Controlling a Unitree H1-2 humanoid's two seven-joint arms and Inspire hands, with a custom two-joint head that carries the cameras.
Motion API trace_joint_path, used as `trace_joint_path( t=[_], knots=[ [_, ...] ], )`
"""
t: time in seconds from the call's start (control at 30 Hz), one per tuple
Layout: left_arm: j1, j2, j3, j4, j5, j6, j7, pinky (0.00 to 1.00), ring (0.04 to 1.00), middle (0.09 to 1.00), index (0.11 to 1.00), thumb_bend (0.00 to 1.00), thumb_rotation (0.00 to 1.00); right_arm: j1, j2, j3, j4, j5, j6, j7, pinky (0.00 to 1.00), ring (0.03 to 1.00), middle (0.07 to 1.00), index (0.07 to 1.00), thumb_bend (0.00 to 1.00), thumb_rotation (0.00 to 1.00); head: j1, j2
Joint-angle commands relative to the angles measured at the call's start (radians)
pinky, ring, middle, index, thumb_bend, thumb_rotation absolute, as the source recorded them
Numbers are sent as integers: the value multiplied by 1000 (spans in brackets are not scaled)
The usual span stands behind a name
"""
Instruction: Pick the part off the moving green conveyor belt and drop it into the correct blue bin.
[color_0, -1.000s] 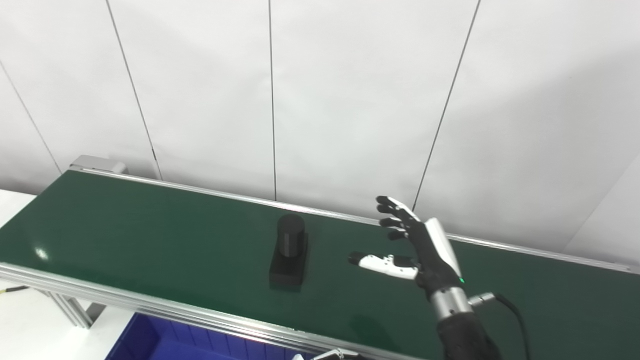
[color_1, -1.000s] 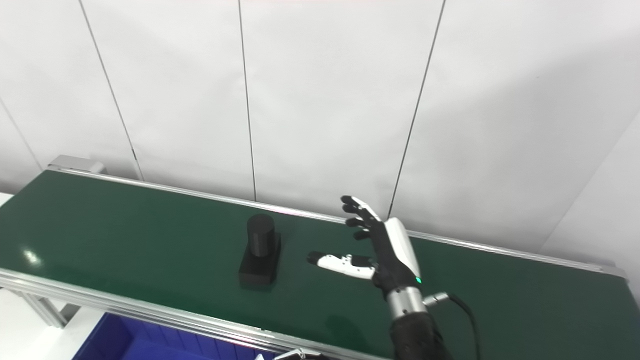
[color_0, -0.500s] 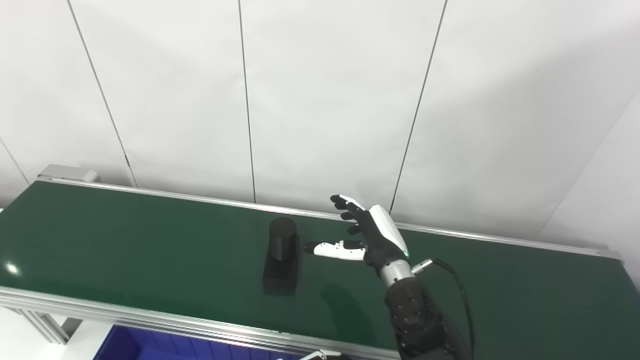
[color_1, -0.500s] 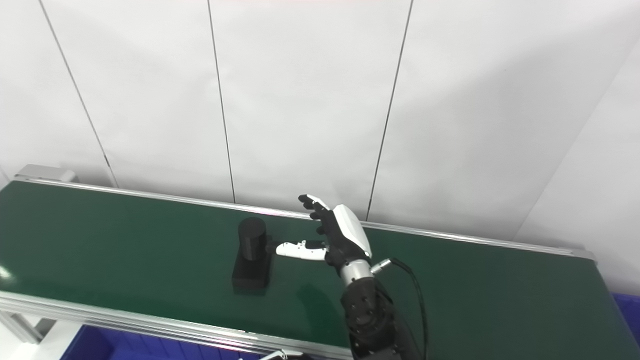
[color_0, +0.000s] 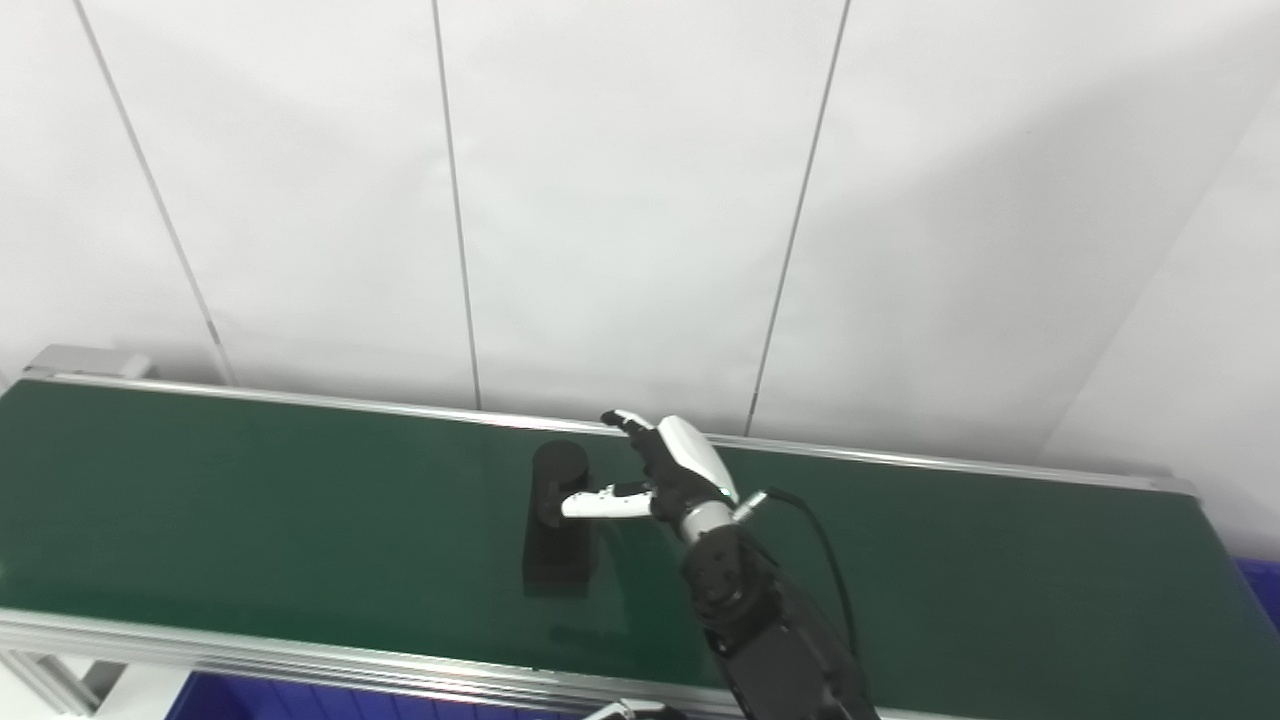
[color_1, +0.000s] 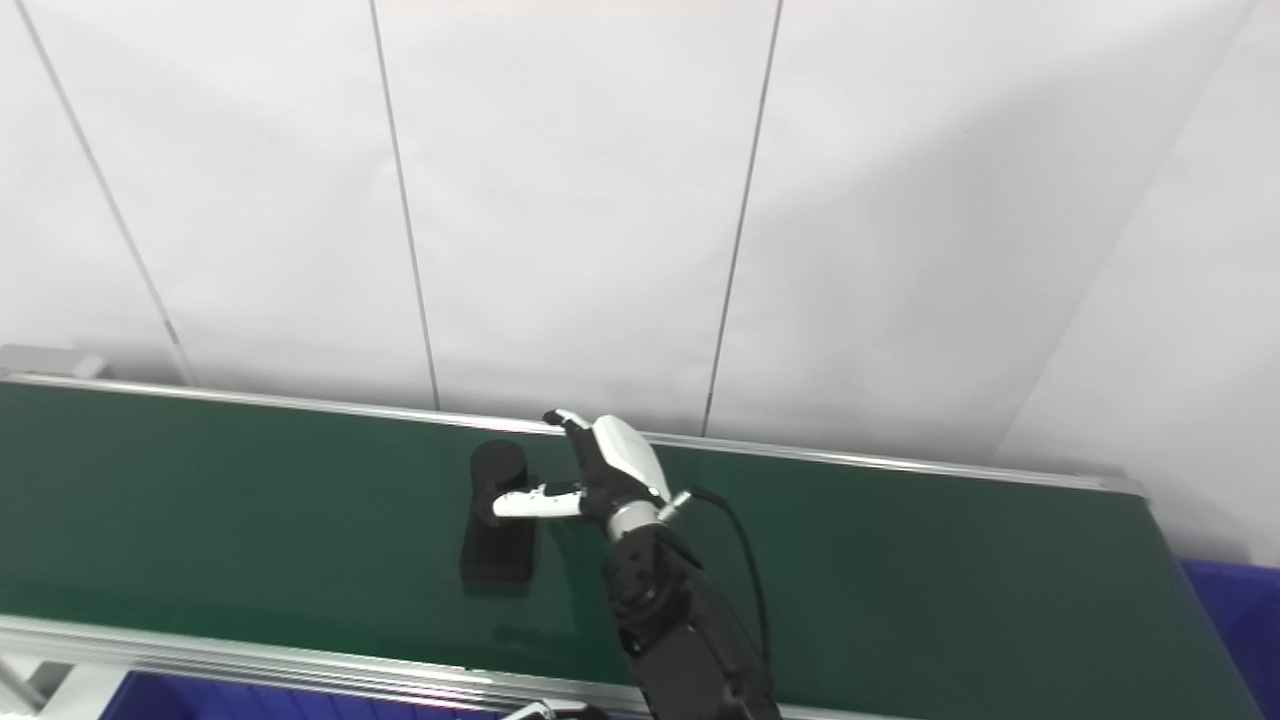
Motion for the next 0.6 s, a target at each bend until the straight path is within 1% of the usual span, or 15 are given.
trace_joint_path(
  t=[0.0,0.13,0.37,0.47,0.57],
  knots=[
    [-6,4,10,-36,13,-35,5,392,501,623,694,752,504,-65,25,7,11,2,-60,-40,778,893,927,914,872,444,1,0],
    [-1,4,14,-47,27,-35,11,377,491,628,702,728,505,-98,38,12,108,10,-58,-58,780,892,937,925,883,450,-7,12],
    [13,6,23,-63,32,-35,1,410,521,640,709,729,523,-148,46,28,272,14,-115,-110,781,889,935,929,911,449,-2,30],
    [22,10,29,-71,49,-35,10,426,530,647,711,735,536,-167,52,35,346,18,-146,-134,782,885,929,925,921,436,-4,40],
    [30,14,36,-79,49,-35,5,439,538,647,711,742,535,-180,58,49,398,13,-168,-150,777,878,924,925,925,439,-7,42]
  ],
)
